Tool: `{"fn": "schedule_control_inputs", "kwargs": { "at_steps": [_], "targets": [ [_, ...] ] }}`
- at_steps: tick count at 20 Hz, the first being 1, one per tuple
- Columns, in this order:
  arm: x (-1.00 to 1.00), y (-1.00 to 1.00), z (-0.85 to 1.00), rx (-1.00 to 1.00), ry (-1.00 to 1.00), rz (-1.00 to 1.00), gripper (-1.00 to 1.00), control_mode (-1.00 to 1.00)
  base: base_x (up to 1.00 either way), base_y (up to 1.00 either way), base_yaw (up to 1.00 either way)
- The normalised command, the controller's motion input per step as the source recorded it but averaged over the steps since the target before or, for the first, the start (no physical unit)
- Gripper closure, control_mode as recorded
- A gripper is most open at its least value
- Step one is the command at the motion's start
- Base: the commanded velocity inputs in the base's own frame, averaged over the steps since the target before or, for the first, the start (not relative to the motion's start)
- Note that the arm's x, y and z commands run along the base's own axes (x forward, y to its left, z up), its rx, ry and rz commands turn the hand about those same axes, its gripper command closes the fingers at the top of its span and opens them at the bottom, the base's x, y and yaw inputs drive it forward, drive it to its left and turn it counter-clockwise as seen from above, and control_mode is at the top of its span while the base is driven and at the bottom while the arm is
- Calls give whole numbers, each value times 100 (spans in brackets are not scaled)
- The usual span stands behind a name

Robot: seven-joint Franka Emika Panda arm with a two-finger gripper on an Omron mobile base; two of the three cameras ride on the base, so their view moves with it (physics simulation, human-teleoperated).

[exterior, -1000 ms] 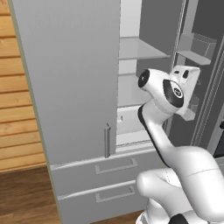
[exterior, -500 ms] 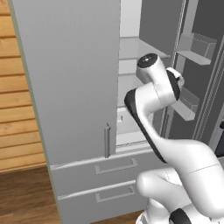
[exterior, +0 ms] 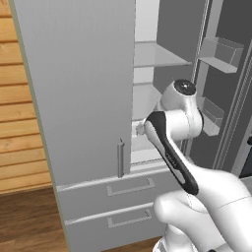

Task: Grab a lemon wedge from the fridge and one ice cube from the ice bowl, and put them in the glass of lemonade.

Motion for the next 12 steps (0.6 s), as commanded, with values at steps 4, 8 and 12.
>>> {"fn": "schedule_control_inputs", "kwargs": {
  "at_steps": [4, 8, 12],
  "targets": [
    [12, 79, 1, 14, 0, -22, -100, -100, 0, 0, 0],
    [37, 44, -16, 0, 15, -12, -100, -100, 0, 0, 0],
    [51, 45, -33, 0, 14, -8, -100, -100, 0, 0, 0]
  ]
}}
